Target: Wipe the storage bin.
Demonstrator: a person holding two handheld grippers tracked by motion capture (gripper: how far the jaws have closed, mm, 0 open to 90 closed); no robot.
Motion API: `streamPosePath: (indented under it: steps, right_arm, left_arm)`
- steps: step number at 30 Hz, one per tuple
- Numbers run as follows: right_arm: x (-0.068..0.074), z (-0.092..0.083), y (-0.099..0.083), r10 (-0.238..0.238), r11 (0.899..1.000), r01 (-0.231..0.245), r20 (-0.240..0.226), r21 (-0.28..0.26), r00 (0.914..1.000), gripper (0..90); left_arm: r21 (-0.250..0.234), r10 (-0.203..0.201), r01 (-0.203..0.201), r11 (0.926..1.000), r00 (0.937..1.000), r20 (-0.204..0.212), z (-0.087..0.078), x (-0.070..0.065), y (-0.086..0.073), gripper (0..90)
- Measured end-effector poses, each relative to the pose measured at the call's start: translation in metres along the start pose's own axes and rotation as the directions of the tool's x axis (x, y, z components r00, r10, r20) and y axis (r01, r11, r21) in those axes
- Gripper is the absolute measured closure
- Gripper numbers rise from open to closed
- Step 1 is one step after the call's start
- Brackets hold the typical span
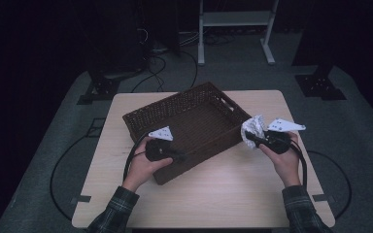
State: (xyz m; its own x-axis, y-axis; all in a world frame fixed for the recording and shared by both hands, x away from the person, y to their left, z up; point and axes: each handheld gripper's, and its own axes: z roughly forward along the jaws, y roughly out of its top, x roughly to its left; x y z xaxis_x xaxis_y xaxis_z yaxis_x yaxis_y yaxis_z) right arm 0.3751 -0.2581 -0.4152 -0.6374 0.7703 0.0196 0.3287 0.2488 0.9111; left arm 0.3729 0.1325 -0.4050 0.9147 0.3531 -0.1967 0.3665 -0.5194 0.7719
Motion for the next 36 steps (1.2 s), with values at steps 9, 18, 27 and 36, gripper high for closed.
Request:
streamPosePath:
  steps: [9,18,27,36]
  right_arm:
    - [-0.002,0.007,-0.005,0.008,1.000,-0.008,-0.001,0.018,1.0000,74.5]
    - [-0.007,0.017,-0.016,0.025,0.998,-0.026,0.003,0.057,0.9997,74.6]
    - [-0.009,0.027,-0.027,0.040,0.995,-0.040,0.005,0.095,0.9992,74.6]
    - [-0.009,0.036,-0.035,0.044,0.990,-0.044,0.001,0.133,0.9990,74.6]
  left_arm:
    - [0.013,0.005,-0.005,0.9999,1.0000,-0.004,0.000,0.000,0.000,76.8]
    - [0.013,0.006,-0.006,0.9999,1.0000,-0.004,0.001,0.000,0.000,76.8]
    - [0.014,0.008,-0.008,0.9999,1.0000,-0.006,0.001,0.000,0.000,76.8]
    - [0.014,0.007,-0.006,0.9999,1.0000,-0.006,0.001,0.000,0.000,76.9]
